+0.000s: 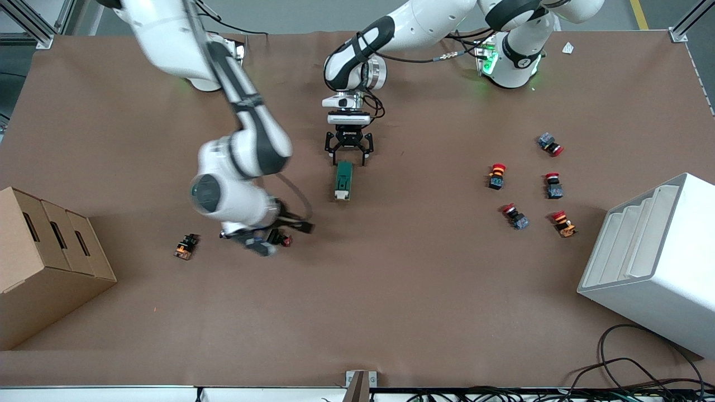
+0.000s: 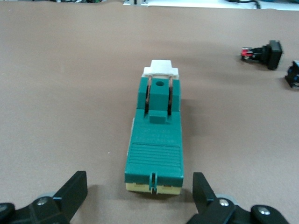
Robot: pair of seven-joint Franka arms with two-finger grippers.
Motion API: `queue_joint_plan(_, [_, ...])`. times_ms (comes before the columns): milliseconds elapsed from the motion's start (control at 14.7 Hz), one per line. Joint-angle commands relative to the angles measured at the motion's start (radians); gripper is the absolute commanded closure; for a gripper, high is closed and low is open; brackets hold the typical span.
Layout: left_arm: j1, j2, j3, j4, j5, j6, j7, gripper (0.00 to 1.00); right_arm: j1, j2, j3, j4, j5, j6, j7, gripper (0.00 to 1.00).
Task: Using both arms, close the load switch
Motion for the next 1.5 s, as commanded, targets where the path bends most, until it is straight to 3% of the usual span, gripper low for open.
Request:
queue_joint_plan(0, [0.000, -0.011, -0.003, 0.032, -0.084, -0.001, 0.043, 0.00, -0.010, -0.101, -0.117, -0.036, -0.113, -0.132, -0.231, 0.00])
queue_joint_plan(340, [0.003, -0.071, -0.012, 0.129, -0.328, -0.001, 0.207, 0.00, -0.010, -0.155, -0.319, 0.089, -0.297, -0.377, -0.510, 0.00])
queue_joint_plan(681, [0.052, -0.079, -0.006, 0.337, -0.564, -0.027, 0.355, 0.00, -0.012, -0.155, -0.540, 0.216, -0.291, -0.529, -0.702, 0.00])
queue_joint_plan(953, [0.138, -0.091, -0.007, 0.471, -0.699, -0.096, 0.586, 0.00, -0.013, -0.144, -0.544, 0.351, -0.326, -0.675, -0.699, 0.00])
queue_joint_plan(1157, [0.239, -0.167, -0.007, 0.479, -0.781, -0.109, 0.745, 0.00, -0.033, -0.144, -0.538, 0.368, -0.311, -0.674, -0.692, 0.00])
queue_joint_plan(1429, [0.374, -0.278, -0.006, 0.477, -0.904, -0.130, 0.969, 0.00, 0.021, -0.157, -0.541, 0.370, -0.286, -0.684, -0.693, 0.00])
